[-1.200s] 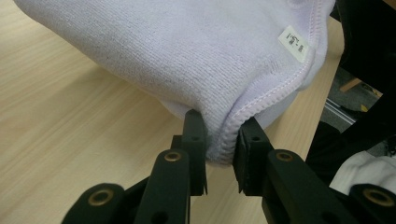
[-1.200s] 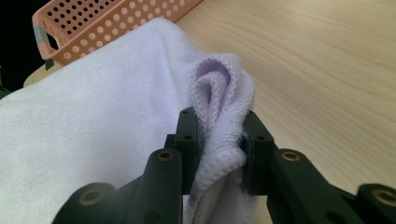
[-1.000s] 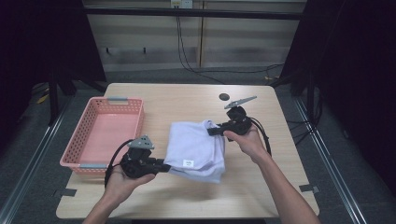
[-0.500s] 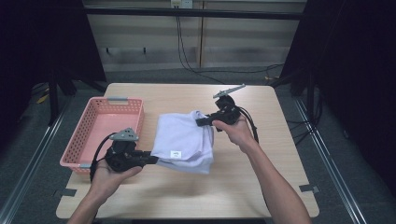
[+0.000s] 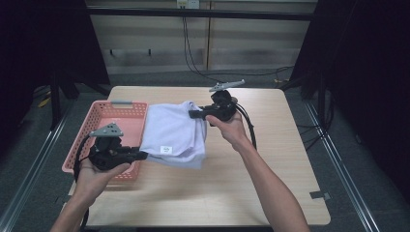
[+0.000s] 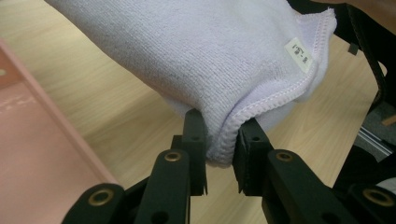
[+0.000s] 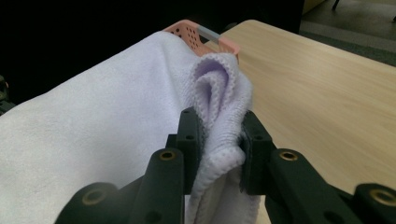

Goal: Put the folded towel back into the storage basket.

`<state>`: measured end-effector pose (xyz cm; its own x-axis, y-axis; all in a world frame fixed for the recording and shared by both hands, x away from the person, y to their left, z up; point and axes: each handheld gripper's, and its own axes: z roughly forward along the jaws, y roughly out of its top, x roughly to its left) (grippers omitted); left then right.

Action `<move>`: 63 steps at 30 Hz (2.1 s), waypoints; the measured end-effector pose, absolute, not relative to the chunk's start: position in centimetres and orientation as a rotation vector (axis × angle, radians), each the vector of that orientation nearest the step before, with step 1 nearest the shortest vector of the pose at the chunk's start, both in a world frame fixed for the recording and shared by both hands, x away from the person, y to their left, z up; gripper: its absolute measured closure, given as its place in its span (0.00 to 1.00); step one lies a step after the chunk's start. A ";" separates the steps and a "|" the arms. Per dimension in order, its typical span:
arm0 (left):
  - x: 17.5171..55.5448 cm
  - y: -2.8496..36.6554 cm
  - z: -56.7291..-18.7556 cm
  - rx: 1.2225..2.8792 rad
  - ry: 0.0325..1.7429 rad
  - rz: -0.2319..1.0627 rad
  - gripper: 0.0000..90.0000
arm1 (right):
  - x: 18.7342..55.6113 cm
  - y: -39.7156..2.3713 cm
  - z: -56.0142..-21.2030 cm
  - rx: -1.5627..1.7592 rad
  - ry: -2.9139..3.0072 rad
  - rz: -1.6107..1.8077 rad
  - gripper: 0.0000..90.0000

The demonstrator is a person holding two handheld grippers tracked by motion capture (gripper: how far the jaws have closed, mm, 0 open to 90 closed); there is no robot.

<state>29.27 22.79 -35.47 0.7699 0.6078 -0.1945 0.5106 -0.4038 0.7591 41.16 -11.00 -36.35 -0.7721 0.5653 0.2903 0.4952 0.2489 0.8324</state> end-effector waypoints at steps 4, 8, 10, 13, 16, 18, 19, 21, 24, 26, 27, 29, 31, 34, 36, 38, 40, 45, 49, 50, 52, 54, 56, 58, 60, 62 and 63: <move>29.5 23.9 -34.9 2.069 0.854 0.159 0.85 | 41.8 -9.9 -35.7 1.024 2.430 1.583 0.82; 29.6 25.1 -34.4 2.059 0.873 0.177 0.85 | 42.3 -8.7 -35.2 1.008 2.433 1.590 0.82; 29.6 25.4 -34.3 2.052 0.881 0.179 0.85 | 42.6 -7.9 -35.0 1.005 2.439 1.589 0.82; 29.7 26.4 -34.1 2.048 0.898 0.193 0.86 | 42.9 -7.1 -35.0 0.990 2.443 1.596 0.82; 29.8 27.2 -34.1 2.031 0.912 0.194 0.86 | 43.2 -6.3 -35.1 0.992 2.456 1.594 0.82; 29.8 27.7 -34.1 2.029 0.925 0.204 0.86 | 43.4 -5.9 -35.2 0.997 2.455 1.605 0.82; 29.9 27.9 -34.1 2.028 0.926 0.204 0.86 | 43.5 -5.6 -35.2 0.997 2.452 1.609 0.82; 29.8 28.2 -34.2 2.024 0.935 0.212 0.86 | 43.7 -5.1 -35.2 0.992 2.460 1.603 0.82; 29.8 28.9 -34.3 2.005 0.952 0.211 0.86 | 44.1 -4.4 -35.2 0.988 2.469 1.606 0.82; 29.9 29.4 -34.5 2.002 0.957 0.213 0.86 | 44.3 -3.9 -35.1 0.987 2.469 1.618 0.82; 29.9 29.6 -34.5 1.997 0.964 0.210 0.86 | 44.5 -3.6 -35.0 0.984 2.473 1.615 0.82; 29.9 30.2 -34.5 1.985 0.980 0.221 0.86 | 44.7 -3.0 -35.0 0.980 2.483 1.612 0.82; 29.9 30.8 -34.6 1.981 0.988 0.222 0.86 | 45.0 -2.4 -34.9 0.980 2.486 1.620 0.82; 30.0 31.3 -34.7 1.971 1.007 0.227 0.86 | 45.2 -1.8 -35.0 0.980 2.492 1.629 0.82; 30.0 31.7 -34.8 1.968 1.012 0.227 0.86 | 45.4 -1.2 -35.1 0.977 2.505 1.613 0.82; 30.0 32.4 -35.0 1.949 1.032 0.227 0.86 | 45.8 -0.3 -35.1 0.977 2.515 1.616 0.82; 29.9 32.9 -35.1 1.943 1.040 0.225 0.86 | 46.0 0.1 -35.1 0.974 2.523 1.616 0.82; 29.9 34.2 -35.4 1.934 1.062 0.236 0.86 | 46.4 1.7 -35.1 0.968 2.545 1.606 0.82; 29.8 35.3 -35.6 1.920 1.090 0.236 0.86 | 46.6 2.9 -35.2 0.960 2.561 1.608 0.82; 29.8 35.5 -35.7 1.908 1.100 0.235 0.86 | 46.6 3.1 -35.2 0.959 2.563 1.607 0.82; 29.8 36.0 -35.7 1.905 1.109 0.238 0.86 | 46.7 3.6 -35.2 0.956 2.574 1.591 0.82; 29.9 36.6 -35.6 1.900 1.119 0.243 0.86 | 46.9 4.3 -35.1 0.950 2.582 1.584 0.82; 29.8 37.1 -35.6 1.889 1.133 0.250 0.86 | 47.0 4.8 -35.0 0.947 2.584 1.589 0.82; 29.8 37.3 -35.6 1.893 1.135 0.252 0.86 | 47.1 5.4 -35.0 0.946 2.590 1.580 0.82; 29.9 37.8 -35.7 1.891 1.149 0.257 0.86 | 47.2 6.1 -35.1 0.945 2.595 1.575 0.82; 29.8 38.3 -35.8 1.883 1.162 0.256 0.86 | 47.2 6.5 -35.2 0.951 2.601 1.574 0.82; 29.8 38.8 -36.0 1.872 1.178 0.254 0.86 | 47.3 6.8 -35.3 0.951 2.602 1.577 0.82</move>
